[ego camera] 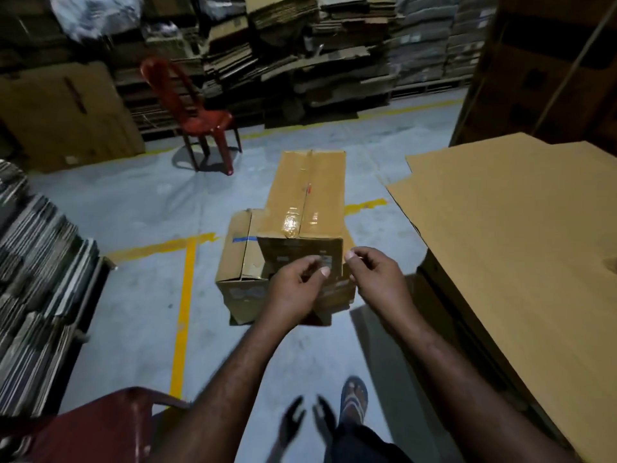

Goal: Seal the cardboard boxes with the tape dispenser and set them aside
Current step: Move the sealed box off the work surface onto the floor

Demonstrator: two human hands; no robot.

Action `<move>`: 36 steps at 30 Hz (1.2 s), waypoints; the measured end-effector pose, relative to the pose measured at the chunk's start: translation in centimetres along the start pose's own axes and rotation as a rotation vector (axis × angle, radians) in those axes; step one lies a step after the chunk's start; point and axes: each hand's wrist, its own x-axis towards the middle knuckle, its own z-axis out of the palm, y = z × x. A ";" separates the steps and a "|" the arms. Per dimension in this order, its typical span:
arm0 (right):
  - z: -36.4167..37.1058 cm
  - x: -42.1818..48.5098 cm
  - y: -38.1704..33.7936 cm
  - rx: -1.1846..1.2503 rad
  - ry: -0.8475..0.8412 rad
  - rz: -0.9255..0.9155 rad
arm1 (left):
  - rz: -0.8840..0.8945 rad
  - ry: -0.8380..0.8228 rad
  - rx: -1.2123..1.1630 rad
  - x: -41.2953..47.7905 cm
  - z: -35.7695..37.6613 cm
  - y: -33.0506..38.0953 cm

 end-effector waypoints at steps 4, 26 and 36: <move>2.6 7.1 0.9 -0.062 -0.042 0.011 | -0.049 0.028 0.036 7.9 -0.3 -0.5; 13.8 38.8 21.7 -0.236 0.029 0.639 | -0.455 -0.057 0.483 44.0 -3.6 -16.0; 14.6 38.9 14.8 0.021 0.128 0.631 | -0.520 -0.010 0.139 48.2 -3.6 -19.6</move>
